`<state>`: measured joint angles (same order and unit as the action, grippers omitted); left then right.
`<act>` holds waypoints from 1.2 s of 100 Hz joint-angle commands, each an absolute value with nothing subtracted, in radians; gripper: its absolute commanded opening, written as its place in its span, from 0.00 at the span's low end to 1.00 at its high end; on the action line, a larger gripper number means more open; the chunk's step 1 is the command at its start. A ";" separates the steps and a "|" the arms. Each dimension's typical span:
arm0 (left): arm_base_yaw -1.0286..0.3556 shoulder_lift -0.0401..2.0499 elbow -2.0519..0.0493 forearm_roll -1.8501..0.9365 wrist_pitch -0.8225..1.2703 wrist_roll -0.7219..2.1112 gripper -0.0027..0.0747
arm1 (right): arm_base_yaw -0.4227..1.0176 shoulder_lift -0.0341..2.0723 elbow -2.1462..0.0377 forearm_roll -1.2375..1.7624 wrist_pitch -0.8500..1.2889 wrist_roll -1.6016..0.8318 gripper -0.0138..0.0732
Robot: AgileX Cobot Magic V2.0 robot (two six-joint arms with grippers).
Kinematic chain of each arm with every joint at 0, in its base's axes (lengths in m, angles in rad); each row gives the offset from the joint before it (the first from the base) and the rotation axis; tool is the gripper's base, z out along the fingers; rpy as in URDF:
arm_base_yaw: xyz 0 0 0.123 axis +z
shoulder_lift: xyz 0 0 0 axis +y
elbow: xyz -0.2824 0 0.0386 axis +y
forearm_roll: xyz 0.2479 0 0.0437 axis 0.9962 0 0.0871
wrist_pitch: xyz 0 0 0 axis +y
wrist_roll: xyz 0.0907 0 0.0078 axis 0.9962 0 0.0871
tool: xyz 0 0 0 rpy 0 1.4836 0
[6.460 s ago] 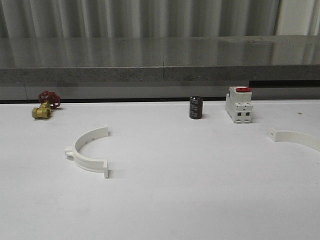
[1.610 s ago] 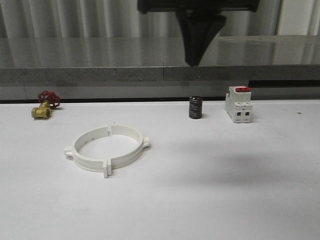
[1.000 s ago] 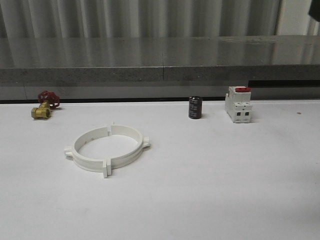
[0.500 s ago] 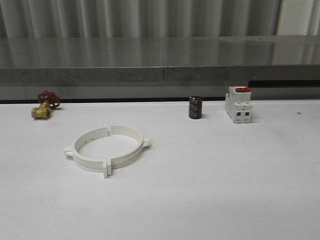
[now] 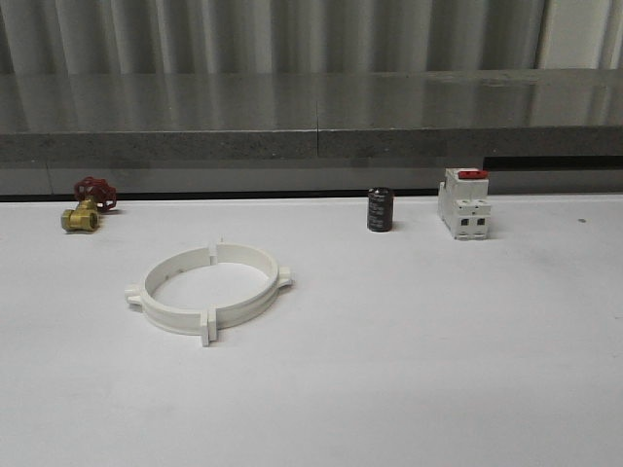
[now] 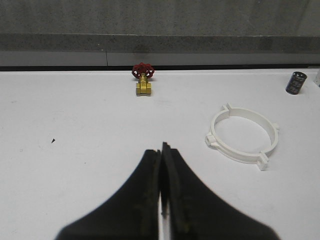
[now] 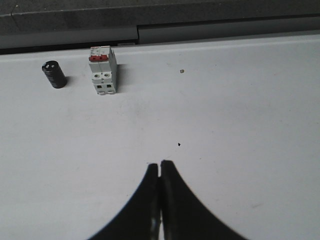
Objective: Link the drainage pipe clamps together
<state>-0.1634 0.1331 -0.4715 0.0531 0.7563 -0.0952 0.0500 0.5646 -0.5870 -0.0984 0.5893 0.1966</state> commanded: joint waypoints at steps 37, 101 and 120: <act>-0.163 0.144 -0.497 0.053 0.685 -0.097 0.01 | 0.024 0.181 -0.332 -0.133 0.293 0.198 0.09; -0.161 0.144 -0.497 0.053 0.683 -0.097 0.01 | -0.079 -0.031 0.012 -0.066 0.028 0.196 0.09; -0.161 0.144 -0.497 0.053 0.683 -0.097 0.01 | -0.079 -0.030 0.011 -0.066 0.064 0.196 0.08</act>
<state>-0.1612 0.1331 -0.4715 0.0531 0.7578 -0.0952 -0.0721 -0.0095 0.0263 -0.0546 0.1241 0.2000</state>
